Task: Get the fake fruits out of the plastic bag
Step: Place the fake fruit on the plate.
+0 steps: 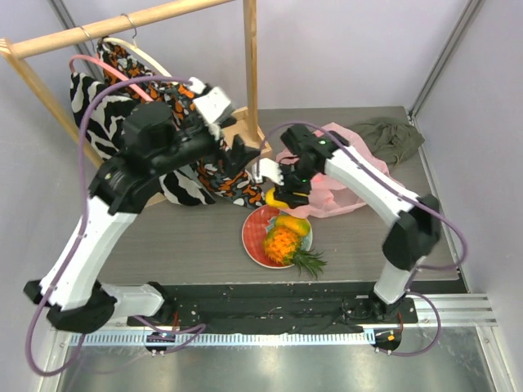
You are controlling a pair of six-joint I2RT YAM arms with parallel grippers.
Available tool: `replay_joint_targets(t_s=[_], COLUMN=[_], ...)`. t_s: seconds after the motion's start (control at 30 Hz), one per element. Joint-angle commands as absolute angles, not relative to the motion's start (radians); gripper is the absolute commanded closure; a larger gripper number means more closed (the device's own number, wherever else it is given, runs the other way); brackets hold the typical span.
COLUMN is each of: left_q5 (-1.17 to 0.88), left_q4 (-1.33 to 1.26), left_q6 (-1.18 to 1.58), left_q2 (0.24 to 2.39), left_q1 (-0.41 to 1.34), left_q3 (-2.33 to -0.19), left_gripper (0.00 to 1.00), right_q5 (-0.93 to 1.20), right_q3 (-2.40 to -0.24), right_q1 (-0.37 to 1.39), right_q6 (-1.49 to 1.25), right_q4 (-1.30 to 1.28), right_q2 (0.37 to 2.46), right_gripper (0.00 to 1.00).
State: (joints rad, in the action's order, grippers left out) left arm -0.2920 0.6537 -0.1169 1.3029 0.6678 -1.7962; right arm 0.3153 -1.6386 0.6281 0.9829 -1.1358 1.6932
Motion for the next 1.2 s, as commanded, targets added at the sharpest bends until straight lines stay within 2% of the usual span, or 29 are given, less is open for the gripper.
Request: replay_joint_targets(t_s=[0.0,0.1,0.27,0.37,0.53,0.8,1.17], left_q5=[-0.282,-0.293,-0.314,-0.322,-0.331,-0.334,-0.374], left_q4=[0.723,0.715,0.707,0.696,0.672,0.661,0.634], left_q6=[-0.135,-0.110,-0.110,-0.104,-0.084,-0.078,-0.019], left_q2=[1.293,1.276,1.261,1.258,1.278,1.315,1.301], left_q1=[0.575,0.508,0.460,0.443,0.419,0.390,0.298], left_q3=[-1.707,-1.683,-1.661,-1.654,-1.664,-1.720,-1.691], left_gripper=[0.07,0.07,0.07,0.07,0.07,0.07,0.07], right_q5=[0.317,0.301,0.112,0.179,0.228,0.261,0.204], right_q3=[-1.840,-1.952,-1.908,-1.913,-2.039,-1.933,-1.752], right_q1=[0.675,0.699,0.710,0.719,0.827,0.858,0.750], right_q6=[1.055,1.068,1.094,1.097,1.037,1.087,1.333], right_q4=[-1.126,-1.187,-1.218,-1.264,-1.287,-1.151,-1.088], right_q2=[1.822,1.876,1.827,1.740,1.710,1.848,1.931], right_gripper=[0.52,0.52,0.55,0.54,0.53,0.56,0.56])
